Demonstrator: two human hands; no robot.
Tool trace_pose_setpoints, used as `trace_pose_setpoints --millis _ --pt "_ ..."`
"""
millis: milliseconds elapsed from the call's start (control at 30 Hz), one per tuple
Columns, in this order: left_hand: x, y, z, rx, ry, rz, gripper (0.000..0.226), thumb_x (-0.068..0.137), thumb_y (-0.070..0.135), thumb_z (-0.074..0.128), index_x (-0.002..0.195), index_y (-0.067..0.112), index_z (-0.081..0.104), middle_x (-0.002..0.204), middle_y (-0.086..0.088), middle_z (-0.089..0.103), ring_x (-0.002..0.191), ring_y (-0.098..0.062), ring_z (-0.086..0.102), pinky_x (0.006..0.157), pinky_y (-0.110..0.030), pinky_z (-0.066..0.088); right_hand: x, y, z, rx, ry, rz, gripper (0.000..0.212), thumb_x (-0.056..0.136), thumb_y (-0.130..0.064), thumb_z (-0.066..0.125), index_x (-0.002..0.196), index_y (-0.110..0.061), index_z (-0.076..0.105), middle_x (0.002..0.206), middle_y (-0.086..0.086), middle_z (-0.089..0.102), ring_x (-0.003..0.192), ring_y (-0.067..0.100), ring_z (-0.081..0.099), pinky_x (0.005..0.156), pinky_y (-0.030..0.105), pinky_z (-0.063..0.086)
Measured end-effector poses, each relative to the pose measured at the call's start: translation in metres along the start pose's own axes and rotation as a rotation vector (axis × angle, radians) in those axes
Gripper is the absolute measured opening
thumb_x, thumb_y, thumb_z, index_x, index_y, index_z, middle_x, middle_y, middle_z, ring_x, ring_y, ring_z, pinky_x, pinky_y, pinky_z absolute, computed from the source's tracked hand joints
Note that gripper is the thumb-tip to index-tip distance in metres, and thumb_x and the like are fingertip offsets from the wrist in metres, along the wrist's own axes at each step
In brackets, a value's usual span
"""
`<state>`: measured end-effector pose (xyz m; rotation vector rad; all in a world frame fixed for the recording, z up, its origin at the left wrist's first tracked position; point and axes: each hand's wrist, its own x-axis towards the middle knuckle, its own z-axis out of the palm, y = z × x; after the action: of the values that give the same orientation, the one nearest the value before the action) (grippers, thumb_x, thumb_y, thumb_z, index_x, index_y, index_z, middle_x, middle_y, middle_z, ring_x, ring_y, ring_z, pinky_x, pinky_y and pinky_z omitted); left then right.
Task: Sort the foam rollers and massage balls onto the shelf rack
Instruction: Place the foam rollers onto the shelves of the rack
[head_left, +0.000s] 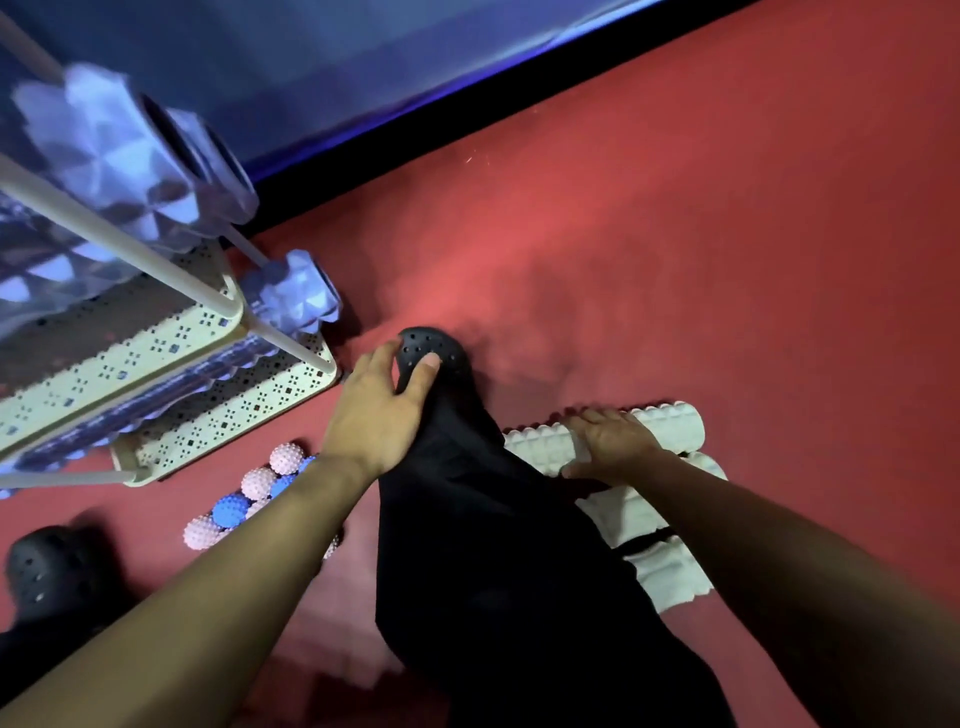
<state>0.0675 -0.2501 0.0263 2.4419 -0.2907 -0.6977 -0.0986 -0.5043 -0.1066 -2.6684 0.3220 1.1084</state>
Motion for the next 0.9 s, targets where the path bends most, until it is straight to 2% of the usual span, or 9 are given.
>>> trace_pose_setpoints --millis 133,300,400,467,600,733,800,900 --pt "0.004 -0.015 0.010 -0.092 -0.016 -0.059 0.068 0.097 0.064 0.046 0.153 0.025 0.038 0.157 -0.001 0.040 0.144 -0.018 0.037 0.112 -0.027 0.024 0.015 0.000 0.004 -0.027 -0.019 -0.015 0.105 0.075 -0.072 0.068 0.158 -0.029 0.020 0.165 0.002 0.026 0.152 0.025 0.020 0.122 0.041 0.012" --pt "0.003 -0.012 0.002 -0.091 -0.011 -0.050 0.069 0.096 0.065 0.046 0.153 0.026 0.037 0.157 -0.003 0.039 0.145 -0.019 0.037 0.115 -0.028 0.024 0.009 0.000 -0.001 -0.055 0.011 -0.026 0.100 0.079 -0.068 0.067 0.156 -0.022 0.024 0.164 0.011 0.026 0.151 0.031 0.022 0.122 0.043 0.015" --pt "-0.002 -0.003 -0.014 -0.058 0.011 -0.009 0.074 0.095 0.068 0.044 0.154 0.024 0.036 0.157 -0.004 0.041 0.143 -0.021 0.041 0.121 -0.041 0.029 -0.008 0.005 -0.013 0.003 0.066 -0.022 0.101 0.082 -0.066 0.064 0.159 -0.020 0.017 0.165 0.012 0.022 0.152 0.032 0.018 0.122 0.044 0.018" --pt "-0.007 0.007 -0.029 -0.028 0.047 0.018 0.077 0.094 0.071 0.042 0.153 0.022 0.037 0.156 -0.004 0.041 0.141 -0.022 0.043 0.120 -0.044 0.031 -0.023 0.010 -0.031 0.028 0.108 -0.015 0.099 0.084 -0.067 0.061 0.159 -0.021 0.016 0.163 0.009 0.025 0.149 0.032 0.024 0.119 0.044 0.023" --pt "-0.026 0.032 -0.061 -0.034 0.088 0.068 0.087 0.088 0.079 0.039 0.153 0.022 0.037 0.158 -0.003 0.041 0.141 -0.023 0.045 0.120 -0.045 0.033 -0.062 0.015 -0.080 0.121 0.264 0.020 0.090 0.084 -0.068 0.060 0.153 -0.023 0.026 0.144 0.005 0.045 0.130 0.031 0.045 0.109 0.043 0.036" --pt "-0.055 0.065 -0.095 -0.025 0.133 0.112 0.084 0.090 0.076 0.042 0.154 0.022 0.036 0.152 -0.006 0.045 0.119 -0.037 0.063 0.113 -0.049 0.040 -0.108 0.002 -0.142 0.225 0.430 0.016 0.091 0.084 -0.069 0.061 0.154 -0.022 0.028 0.144 0.006 0.047 0.128 0.031 0.047 0.108 0.042 0.036" --pt "-0.075 0.079 -0.114 -0.016 0.187 0.157 0.081 0.092 0.072 0.044 0.153 0.020 0.037 0.152 -0.009 0.046 0.131 -0.033 0.054 0.116 -0.046 0.036 -0.135 -0.019 -0.175 0.312 0.531 -0.015 0.087 0.083 -0.068 0.063 0.151 -0.022 0.035 0.142 0.004 0.051 0.127 0.030 0.050 0.108 0.042 0.038" --pt "-0.113 0.097 -0.149 0.013 0.285 0.230 0.076 0.094 0.066 0.046 0.152 0.017 0.039 0.149 -0.005 0.049 0.139 -0.024 0.045 0.116 -0.039 0.033 -0.181 -0.064 -0.224 0.597 0.679 -0.170 0.056 0.083 -0.057 0.070 0.131 -0.031 0.055 0.124 -0.010 0.066 0.114 0.016 0.064 0.098 0.041 0.050"
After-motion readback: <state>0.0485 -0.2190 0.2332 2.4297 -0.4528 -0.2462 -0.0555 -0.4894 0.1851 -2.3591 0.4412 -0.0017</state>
